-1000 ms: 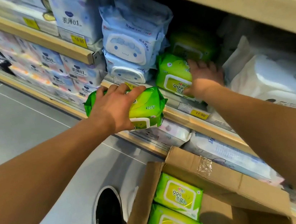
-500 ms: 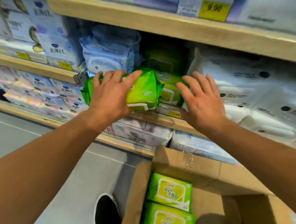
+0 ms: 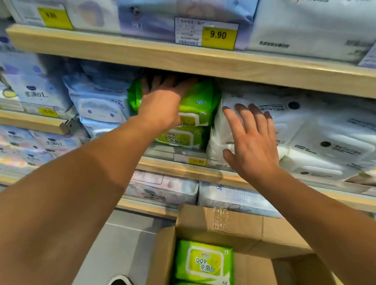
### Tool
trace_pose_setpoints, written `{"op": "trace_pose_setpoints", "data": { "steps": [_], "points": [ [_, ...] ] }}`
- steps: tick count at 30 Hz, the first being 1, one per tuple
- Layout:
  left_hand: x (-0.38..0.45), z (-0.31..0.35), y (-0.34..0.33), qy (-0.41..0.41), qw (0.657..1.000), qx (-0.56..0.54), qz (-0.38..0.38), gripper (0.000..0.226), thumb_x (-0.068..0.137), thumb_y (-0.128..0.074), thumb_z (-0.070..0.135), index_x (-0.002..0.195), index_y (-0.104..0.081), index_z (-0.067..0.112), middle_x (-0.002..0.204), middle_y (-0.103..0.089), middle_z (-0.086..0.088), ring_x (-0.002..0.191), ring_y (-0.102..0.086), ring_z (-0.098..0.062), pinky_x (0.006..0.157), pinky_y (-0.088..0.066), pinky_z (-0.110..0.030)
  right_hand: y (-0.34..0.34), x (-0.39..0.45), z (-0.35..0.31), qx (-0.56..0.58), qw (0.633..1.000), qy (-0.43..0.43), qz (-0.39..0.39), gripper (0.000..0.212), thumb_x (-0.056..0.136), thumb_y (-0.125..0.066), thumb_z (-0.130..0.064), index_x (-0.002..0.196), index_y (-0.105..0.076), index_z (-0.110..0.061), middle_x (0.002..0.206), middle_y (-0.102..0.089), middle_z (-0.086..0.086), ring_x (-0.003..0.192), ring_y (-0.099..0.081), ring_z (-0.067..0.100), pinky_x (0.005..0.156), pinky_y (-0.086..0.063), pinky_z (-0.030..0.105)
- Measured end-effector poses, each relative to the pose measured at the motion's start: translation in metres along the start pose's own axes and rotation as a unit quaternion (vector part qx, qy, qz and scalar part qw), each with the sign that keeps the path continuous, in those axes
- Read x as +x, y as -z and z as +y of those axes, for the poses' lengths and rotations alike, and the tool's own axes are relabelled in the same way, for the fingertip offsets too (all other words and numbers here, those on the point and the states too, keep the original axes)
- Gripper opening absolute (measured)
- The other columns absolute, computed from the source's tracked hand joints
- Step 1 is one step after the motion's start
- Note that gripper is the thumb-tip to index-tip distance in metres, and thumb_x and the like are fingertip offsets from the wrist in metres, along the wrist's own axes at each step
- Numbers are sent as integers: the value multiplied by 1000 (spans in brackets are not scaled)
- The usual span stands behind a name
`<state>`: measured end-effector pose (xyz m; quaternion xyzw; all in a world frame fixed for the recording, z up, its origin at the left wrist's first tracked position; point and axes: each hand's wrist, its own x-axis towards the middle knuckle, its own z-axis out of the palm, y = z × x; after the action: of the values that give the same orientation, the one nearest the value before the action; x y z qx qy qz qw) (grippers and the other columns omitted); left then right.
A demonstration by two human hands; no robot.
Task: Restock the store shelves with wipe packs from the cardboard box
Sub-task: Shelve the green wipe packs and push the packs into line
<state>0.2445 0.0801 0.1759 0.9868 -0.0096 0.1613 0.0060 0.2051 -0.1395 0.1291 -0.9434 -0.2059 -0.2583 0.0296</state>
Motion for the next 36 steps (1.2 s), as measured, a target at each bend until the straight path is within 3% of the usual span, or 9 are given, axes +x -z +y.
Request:
{"op": "trace_pose_setpoints", "data": {
  "steps": [5, 12, 15, 18, 22, 24, 28, 32, 36],
  "points": [
    [13, 7, -9, -10, 999, -7, -33, 99, 76, -70, 18, 143, -7, 56, 157, -16, 7, 142, -11, -34, 113, -5, -64, -4, -2, 5, 13, 1000, 6, 12, 88, 71, -78, -30, 146, -34, -23, 147, -39, 7, 139, -27, 31, 118, -15, 47],
    [-26, 11, -29, 61, 997, 44, -1, 47, 83, -62, 25, 128, -50, 25, 127, -53, -12, 124, -39, -38, 112, -13, -57, -4, -3, 2, 13, 1000, 3, 14, 87, 73, -77, -31, 147, -31, -22, 147, -37, 7, 138, -27, 32, 117, -14, 47],
    [-43, 8, -36, 64, 997, 20, 40, 58, 80, -67, 27, 133, -43, 24, 139, -39, -14, 134, -24, -40, 113, -9, -60, -2, -3, 0, 19, 1000, 2, 7, 87, 74, -76, -32, 147, -30, -23, 148, -35, 6, 137, -28, 32, 117, -12, 47],
    [-64, 6, -49, 60, 991, -33, 119, 72, 76, -70, 26, 139, -36, 27, 143, -33, -15, 134, -27, -38, 112, -22, -56, -2, -4, 0, 21, 1000, 2, 6, 88, 74, -76, -33, 148, -29, -23, 149, -34, 6, 137, -27, 32, 117, -11, 47],
    [-98, 20, -80, 84, 981, -175, 4, 79, 83, -66, 35, 148, -21, 30, 141, -38, -13, 120, -46, -34, 99, -41, -46, -4, -4, -2, 26, 1000, -1, 13, 88, 73, -76, -35, 147, -30, -22, 148, -35, 7, 136, -28, 32, 118, -10, 48],
    [-97, 26, -88, 197, 922, -333, -6, 84, 84, -67, 38, 150, -16, 26, 143, -40, -12, 124, -46, -31, 100, -41, -42, -5, -4, -2, 33, 999, -5, 16, 87, 73, -76, -36, 147, -31, -22, 147, -36, 7, 135, -29, 33, 118, -10, 49],
    [-67, 35, -79, 391, 736, -552, 27, 90, 81, -64, 52, 151, -15, 26, 151, -35, -2, 135, -38, -26, 110, -34, -45, -8, -3, -1, 41, 999, -3, 25, 86, 73, -76, -35, 146, -33, -21, 146, -37, 7, 137, -27, 33, 117, -12, 50],
    [-49, 42, -68, 460, 512, -724, 35, 103, 67, -67, 65, 148, -6, 44, 151, -32, 3, 126, -46, -32, 98, -45, -51, -10, -2, 0, 52, 998, -2, 36, 85, 72, -76, -35, 145, -36, -20, 145, -38, 6, 140, -25, 32, 117, -13, 50],
    [-32, 46, -69, 467, 402, -787, 34, 102, 70, -73, 60, 146, -6, 49, 153, -26, -4, 126, -41, -43, 93, -45, -62, -12, -3, 1, 54, 998, 2, 41, 83, 73, -75, -36, 145, -37, -20, 145, -38, 7, 140, -25, 32, 117, -13, 50]
  ]
}}
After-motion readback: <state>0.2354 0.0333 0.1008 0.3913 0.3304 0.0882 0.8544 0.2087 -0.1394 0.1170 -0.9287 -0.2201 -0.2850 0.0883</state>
